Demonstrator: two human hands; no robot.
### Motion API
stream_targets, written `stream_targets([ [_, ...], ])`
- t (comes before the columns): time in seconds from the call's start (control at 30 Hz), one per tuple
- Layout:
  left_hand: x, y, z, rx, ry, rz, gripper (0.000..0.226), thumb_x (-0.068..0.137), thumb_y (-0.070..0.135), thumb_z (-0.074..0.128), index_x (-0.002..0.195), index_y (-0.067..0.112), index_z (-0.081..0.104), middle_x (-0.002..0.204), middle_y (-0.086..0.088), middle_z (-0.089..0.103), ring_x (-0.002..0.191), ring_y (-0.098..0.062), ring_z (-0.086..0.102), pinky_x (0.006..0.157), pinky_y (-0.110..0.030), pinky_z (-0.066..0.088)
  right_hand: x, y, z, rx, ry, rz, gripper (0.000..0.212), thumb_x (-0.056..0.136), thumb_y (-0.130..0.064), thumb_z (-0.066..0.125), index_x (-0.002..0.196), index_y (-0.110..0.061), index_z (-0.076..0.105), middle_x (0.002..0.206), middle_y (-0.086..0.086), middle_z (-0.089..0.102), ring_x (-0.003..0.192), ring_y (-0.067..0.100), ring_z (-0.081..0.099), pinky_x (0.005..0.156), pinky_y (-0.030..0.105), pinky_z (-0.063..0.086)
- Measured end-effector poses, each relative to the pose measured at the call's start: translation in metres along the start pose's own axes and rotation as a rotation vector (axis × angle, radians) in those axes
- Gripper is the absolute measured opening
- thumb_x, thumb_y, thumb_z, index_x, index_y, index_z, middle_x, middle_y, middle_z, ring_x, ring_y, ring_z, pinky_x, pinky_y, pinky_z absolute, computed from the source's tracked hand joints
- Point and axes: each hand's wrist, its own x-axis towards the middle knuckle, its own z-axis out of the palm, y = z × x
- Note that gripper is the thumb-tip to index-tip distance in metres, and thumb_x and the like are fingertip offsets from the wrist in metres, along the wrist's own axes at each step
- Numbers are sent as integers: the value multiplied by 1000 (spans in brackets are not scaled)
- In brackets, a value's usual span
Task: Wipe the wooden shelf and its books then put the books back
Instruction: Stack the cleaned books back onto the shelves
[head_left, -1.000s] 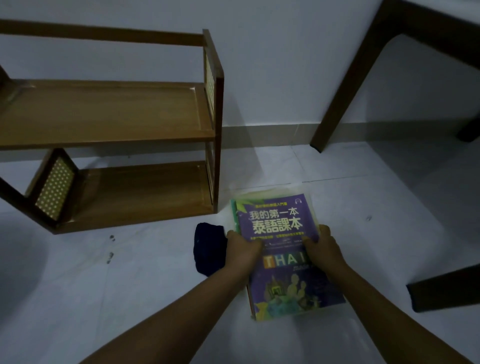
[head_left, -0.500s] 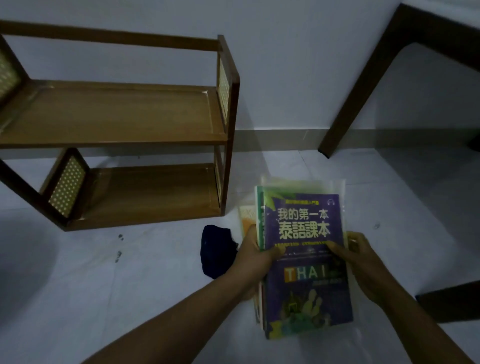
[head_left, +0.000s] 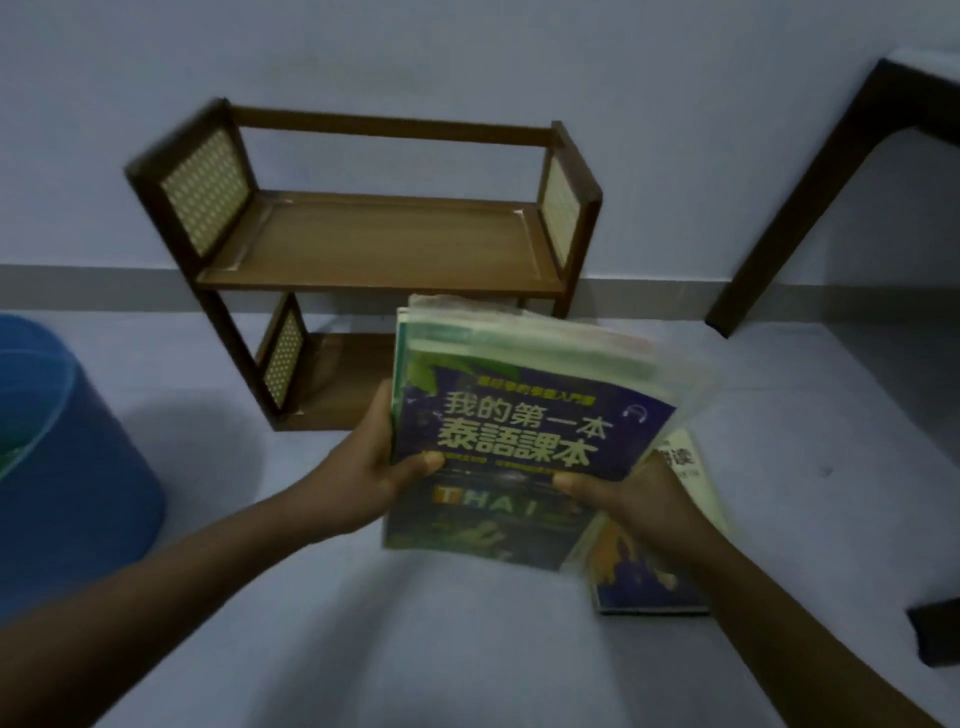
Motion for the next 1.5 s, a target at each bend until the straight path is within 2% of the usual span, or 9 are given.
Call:
stream_targets([
  [0.27, -60, -56, -64, 78, 154, -12, 68, 84, 39, 57, 141, 29, 20, 132, 19, 49, 123, -4, 52, 92, -21, 51, 16, 23, 93, -134, -84, 36, 45, 71, -17, 83, 111, -23, 63, 102, -8, 73, 96, 2, 68, 80, 20, 55],
  [0.47, -81, -88, -62, 96, 284, -48, 55, 86, 22, 65, 118, 59, 39, 119, 27, 58, 111, 2, 59, 86, -16, 53, 21, 32, 117, -208, -158, 38, 42, 78, -5, 76, 97, -35, 54, 95, -16, 63, 84, -20, 59, 64, 1, 46],
  [0.63, -78, -89, -70, -7, 328, -95, 50, 68, 63, 66, 113, 48, 50, 116, 19, 63, 109, -2, 61, 85, -21, 55, 28, 28, 118, -182, -170, 43, 37, 79, -14, 76, 103, -34, 56, 101, -12, 66, 94, 3, 65, 67, 8, 52],
  [0.93, -73, -52, -92, -66, 219, -77, 83, 54, 60, 81, 125, 34, 48, 120, 18, 63, 110, -7, 63, 82, -23, 57, 23, 42, 115, -192, -225, 82, 44, 75, -5, 78, 106, -28, 58, 105, -7, 66, 92, -9, 63, 69, 9, 51],
  [1.1, -46, 36, -125, 553, 46, 88, 76, 63, 66, 68, 130, 43, 39, 119, 26, 56, 110, 3, 56, 85, -20, 54, 26, 50, 116, -250, -191, 91, 38, 80, -9, 75, 102, -32, 53, 99, -15, 60, 88, -15, 58, 73, 6, 51],
  [1.23, -15, 50, -77, 1138, -178, 34, 69, 73, 56, 69, 130, 33, 37, 111, 15, 55, 97, -6, 55, 81, -25, 50, 27, 57, 117, -256, -198, 118, 38, 80, -14, 75, 113, -22, 57, 106, -5, 66, 103, 7, 62, 80, 17, 55],
  [1.33, -5, 32, -56, 1292, -91, 98, 40, 84, 48, 61, 114, 23, 51, 85, 7, 57, 74, -12, 55, 66, -25, 47, 25, 63, 116, -202, -188, 164, 39, 79, -11, 75, 108, -28, 56, 104, -6, 66, 95, 4, 64, 73, 17, 56],
  [1.4, -8, 23, -69, 1201, -10, 67, 36, 84, 51, 60, 111, 26, 56, 85, 10, 59, 75, -9, 58, 69, -23, 47, 23, 66, 111, -150, -185, 251, 63, 69, -22, 84, 121, -25, 50, 117, -3, 62, 103, 5, 62, 82, 25, 56],
  [1.5, -29, 28, -92, 921, 163, 48, 42, 76, 51, 70, 111, 30, 60, 94, 10, 68, 80, -4, 61, 74, -23, 52, 22, 75, 104, 10, -200, 417, 138, 25, -53, 93, 143, -22, 29, 138, -3, 42, 130, 23, 44, 107, 47, 41],
])
